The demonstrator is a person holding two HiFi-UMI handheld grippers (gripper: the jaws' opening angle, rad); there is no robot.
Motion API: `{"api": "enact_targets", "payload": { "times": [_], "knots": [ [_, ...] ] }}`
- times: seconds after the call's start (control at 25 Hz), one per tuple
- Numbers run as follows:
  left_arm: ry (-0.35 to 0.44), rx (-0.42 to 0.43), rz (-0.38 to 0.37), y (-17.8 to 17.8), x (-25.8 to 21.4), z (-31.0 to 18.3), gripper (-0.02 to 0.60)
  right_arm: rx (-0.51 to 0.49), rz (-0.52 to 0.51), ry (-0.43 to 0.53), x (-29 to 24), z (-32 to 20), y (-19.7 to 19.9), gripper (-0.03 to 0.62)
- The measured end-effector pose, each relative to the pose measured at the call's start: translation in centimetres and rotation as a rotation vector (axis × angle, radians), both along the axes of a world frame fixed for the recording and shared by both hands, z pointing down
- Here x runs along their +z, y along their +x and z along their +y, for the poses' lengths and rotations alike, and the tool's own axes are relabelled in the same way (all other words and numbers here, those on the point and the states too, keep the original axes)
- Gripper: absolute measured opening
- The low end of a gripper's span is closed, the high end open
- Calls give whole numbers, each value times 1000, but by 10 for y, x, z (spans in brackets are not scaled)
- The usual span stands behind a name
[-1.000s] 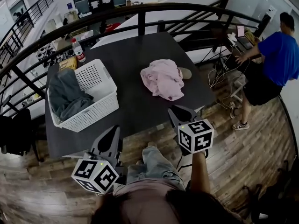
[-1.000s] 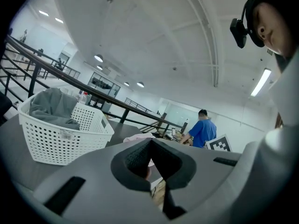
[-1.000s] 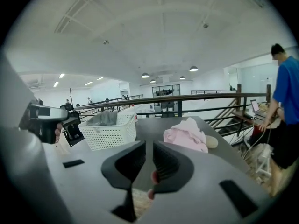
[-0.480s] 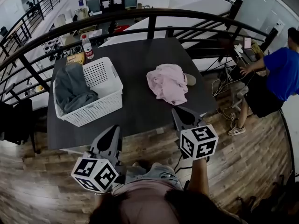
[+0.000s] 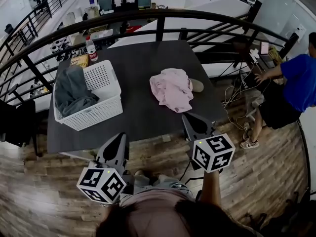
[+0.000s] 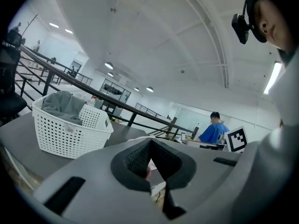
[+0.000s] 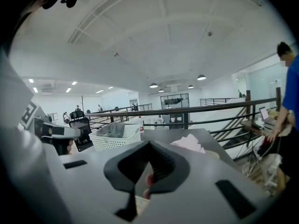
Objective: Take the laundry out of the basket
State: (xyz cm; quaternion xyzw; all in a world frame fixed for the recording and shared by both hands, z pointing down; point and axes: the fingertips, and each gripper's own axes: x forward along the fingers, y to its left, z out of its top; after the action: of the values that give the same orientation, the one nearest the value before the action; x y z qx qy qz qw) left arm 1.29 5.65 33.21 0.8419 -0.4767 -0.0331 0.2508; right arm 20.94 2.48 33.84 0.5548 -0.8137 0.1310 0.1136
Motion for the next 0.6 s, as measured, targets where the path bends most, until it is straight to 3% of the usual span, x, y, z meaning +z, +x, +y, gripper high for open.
{"api": "enact_targets", "payload": {
  "times": [0.4,0.6],
  "knots": [
    [-1,-55,-35,45,-5,16,-3,-98,-58,-18,-3,17,27,17],
    [-2,-94,-16,63,-5,22,-3,-140,-60,-16,0,19,41,17]
  ]
}}
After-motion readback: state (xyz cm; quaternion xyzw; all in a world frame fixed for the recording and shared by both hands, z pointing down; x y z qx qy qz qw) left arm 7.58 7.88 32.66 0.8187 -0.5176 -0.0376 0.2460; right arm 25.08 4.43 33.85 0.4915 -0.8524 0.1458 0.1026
